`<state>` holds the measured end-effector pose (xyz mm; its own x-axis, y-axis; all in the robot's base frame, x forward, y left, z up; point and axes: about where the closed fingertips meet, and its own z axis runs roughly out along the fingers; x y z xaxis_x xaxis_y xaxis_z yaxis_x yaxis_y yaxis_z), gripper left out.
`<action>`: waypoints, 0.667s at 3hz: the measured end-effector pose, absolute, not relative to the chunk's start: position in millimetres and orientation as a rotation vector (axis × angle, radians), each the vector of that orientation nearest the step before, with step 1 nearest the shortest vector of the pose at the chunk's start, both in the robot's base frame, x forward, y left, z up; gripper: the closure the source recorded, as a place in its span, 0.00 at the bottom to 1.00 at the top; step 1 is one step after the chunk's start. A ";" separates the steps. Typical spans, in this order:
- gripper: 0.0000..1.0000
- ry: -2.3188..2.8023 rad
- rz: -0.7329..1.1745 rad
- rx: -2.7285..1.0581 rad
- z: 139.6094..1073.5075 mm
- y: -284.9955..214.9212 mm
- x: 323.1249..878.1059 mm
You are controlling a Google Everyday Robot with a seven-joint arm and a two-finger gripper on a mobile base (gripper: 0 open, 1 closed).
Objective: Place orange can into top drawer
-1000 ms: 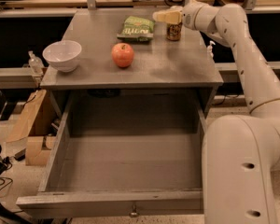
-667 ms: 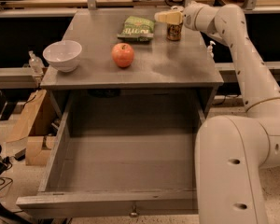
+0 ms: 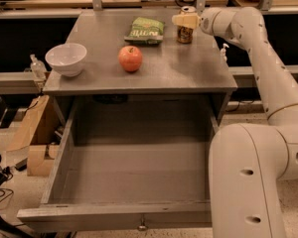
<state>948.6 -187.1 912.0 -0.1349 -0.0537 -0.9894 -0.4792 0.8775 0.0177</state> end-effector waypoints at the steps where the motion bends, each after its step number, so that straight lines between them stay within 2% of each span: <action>1: 0.36 1.682 0.391 -0.416 909.9 -183.7 949.5; 2: 0.59 1.684 0.394 -0.419 908.1 -180.5 950.4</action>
Offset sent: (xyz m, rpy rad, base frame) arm 0.0009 0.0037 -0.0021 0.0020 0.0035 0.0040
